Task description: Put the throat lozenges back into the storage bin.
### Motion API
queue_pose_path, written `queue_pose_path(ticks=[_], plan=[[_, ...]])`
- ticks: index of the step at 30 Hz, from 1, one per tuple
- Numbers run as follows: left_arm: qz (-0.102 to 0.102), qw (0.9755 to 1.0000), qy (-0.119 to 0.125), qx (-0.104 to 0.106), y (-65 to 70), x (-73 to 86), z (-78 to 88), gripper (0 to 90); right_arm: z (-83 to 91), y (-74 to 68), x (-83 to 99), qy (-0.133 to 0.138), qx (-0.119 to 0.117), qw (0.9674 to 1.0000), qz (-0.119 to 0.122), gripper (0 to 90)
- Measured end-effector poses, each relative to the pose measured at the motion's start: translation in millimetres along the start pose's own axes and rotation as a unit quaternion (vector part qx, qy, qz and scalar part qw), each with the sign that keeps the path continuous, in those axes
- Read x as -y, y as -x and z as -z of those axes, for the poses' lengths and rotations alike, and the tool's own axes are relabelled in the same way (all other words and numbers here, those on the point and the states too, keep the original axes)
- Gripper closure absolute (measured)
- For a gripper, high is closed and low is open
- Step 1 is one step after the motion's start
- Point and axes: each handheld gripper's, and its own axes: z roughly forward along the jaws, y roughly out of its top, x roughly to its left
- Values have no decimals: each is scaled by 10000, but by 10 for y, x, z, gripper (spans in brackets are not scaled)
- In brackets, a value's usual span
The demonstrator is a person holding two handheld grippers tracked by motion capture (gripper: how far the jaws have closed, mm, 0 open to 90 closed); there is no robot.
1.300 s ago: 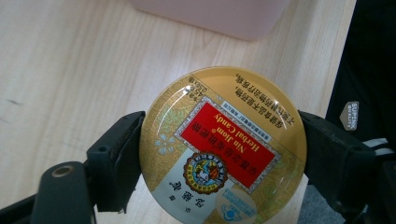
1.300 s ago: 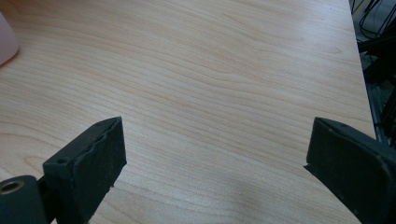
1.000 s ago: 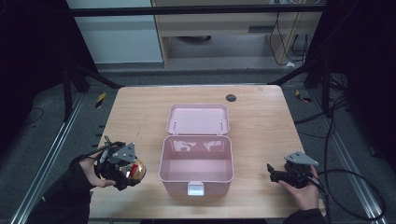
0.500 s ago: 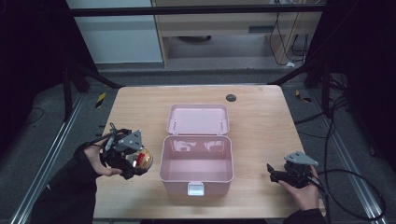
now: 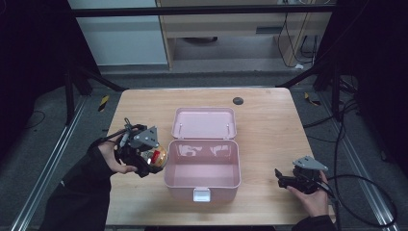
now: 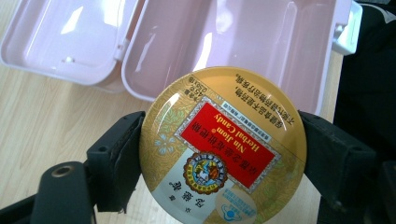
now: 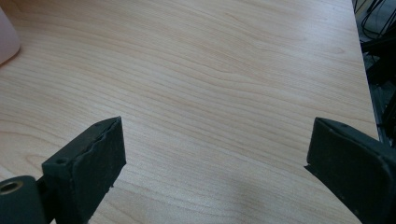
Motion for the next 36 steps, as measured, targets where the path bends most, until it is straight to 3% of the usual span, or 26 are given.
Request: queue_pose_path(ticks=[13, 21, 36], plan=[[-176, 9998, 70, 36, -30, -286, -87, 197, -8, -8, 1, -26, -9, 10000, -2, 47], [-287, 9995, 21, 106, -37, -404, -222, 197, -11, -7, 1, -25, -13, 10000, 29, 47], [-411, 9987, -53, 282, -42, -491, -511, 196, -31, -18, 6, -46, -19, 10000, 85, 45]])
